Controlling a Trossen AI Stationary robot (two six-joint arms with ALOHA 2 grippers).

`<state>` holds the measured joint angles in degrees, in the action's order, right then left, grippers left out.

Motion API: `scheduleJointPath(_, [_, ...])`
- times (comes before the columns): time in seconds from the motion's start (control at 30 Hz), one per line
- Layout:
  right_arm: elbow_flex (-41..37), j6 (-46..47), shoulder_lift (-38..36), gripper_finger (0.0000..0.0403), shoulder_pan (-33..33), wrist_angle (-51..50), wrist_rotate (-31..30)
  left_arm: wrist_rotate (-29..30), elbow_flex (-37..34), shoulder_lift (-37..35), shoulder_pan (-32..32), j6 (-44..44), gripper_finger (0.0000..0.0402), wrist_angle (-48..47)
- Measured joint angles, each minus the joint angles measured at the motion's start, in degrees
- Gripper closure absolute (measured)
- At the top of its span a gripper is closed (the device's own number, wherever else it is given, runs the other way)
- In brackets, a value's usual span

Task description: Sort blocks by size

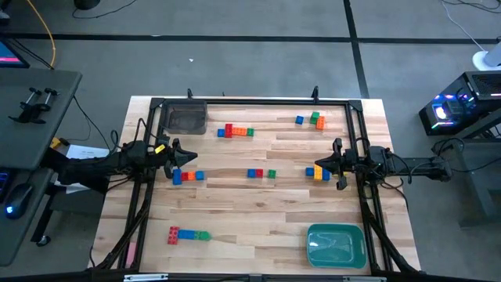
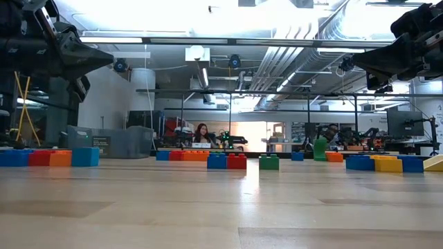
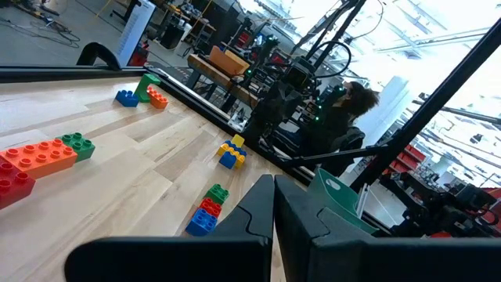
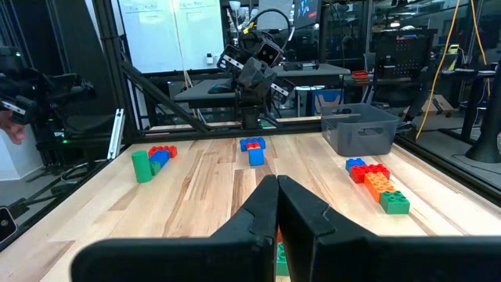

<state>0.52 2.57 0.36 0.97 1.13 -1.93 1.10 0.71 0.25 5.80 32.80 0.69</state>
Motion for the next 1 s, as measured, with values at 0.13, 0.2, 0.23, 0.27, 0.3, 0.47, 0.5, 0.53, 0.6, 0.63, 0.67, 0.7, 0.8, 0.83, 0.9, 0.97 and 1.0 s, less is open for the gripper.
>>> scheduleJointPath(0.13, [0.0, 0.0, 0.0, 0.04, 0.0, 0.0, 0.0, 0.0, 0.0, 0.0, 0.0, 0.0, 0.0401, 0.0])
scheduleJointPath(0.2, [0.0, 0.0, 0.0, 0.04, 0.0, 0.0, 0.0, 0.0, 0.0, 0.0, 0.0, 0.0, 0.0401, 0.0])
scheduleJointPath(0.23, [0.0, 0.0, 0.0, 0.04, 0.0, 0.0, 0.0, 0.0, 0.0, 0.0, 0.0, 0.0, 0.0401, 0.0])
scheduleJointPath(0.27, [0.0, 0.0, 0.0, 0.04, 0.0, 0.0, 0.0, 0.0, 0.0, 0.0, 0.0, 0.0, 0.0401, 0.0])
scheduleJointPath(0.3, [0.0, 0.0, 0.0, 0.04, 0.0, 0.0, 0.0, 0.0, 0.0, 0.0, 0.0, 0.0, 0.0401, 0.0])
scheduleJointPath(0.47, [0.0, 0.0, 0.0, 0.04, 0.0, 0.0, 0.0, 0.0, 0.0, 0.0, 0.0, 0.0, 0.0401, 0.0])
scheduleJointPath(0.5, [0.0, 0.0, 0.0, 0.04, 0.0, 0.0, 0.0, 0.0, 0.0, 0.0, 0.0, 0.0, 0.0401, 0.0])
scheduleJointPath(0.53, [0.0, 0.0, 0.0, 0.04, 0.0, 0.0, 0.0, 0.0, 0.0, 0.0, 0.0, 0.0, 0.0401, 0.0])
scheduleJointPath(0.6, [0.0, 0.0, 0.0, 0.04, 0.0, 0.0, 0.0, 0.0, 0.0, 0.0, 0.0, 0.0, 0.0401, 0.0])
scheduleJointPath(0.63, [0.0, 0.0, 0.0, 0.04, 0.0, 0.0, 0.0, 0.0, 0.0, 0.0, 0.0, 0.0, 0.0401, 0.0])
scheduleJointPath(0.67, [0.0, 0.0, 0.0, 0.04, 0.0, 0.0, 0.0, 0.0, 0.0, 0.0, 0.0, 0.0, 0.0401, 0.0])
scheduleJointPath(0.7, [0.0, 0.0, 0.0, 0.04, 0.0, 0.0, 0.0, 0.0, 0.0, 0.0, 0.0, 0.0, 0.0401, 0.0])
scheduleJointPath(0.8, [0.0, 0.0, 0.0, 0.04, 0.0, 0.0, 0.0, 1.3, 0.0, 0.0, 0.0, 0.0, 0.0401, 0.0])
scheduleJointPath(0.83, [0.0, 0.0, 0.0, 0.04, 0.0, 0.0, 0.0, 1.3, 0.0, 0.0, 0.0, 0.0, 0.0401, 0.0])
scheduleJointPath(0.9, [0.0, 0.0, 0.0, 0.04, 0.0, 0.0, 0.0, 1.1, 0.0, 0.0, 0.0, 0.0, 0.0401, 0.0])
scheduleJointPath(0.97, [0.0, 0.0, 0.0, 0.04, 0.0, 0.0, 0.0, 1.1, 0.0, 0.0, 0.0, 0.3, 0.0401, 0.0])
scheduleJointPath(1.0, [0.0, 0.0, 0.0, 0.04, 0.0, 0.0, 0.0, 1.1, 0.0, 0.0, 0.0, 1.0, 0.0401, 0.1])
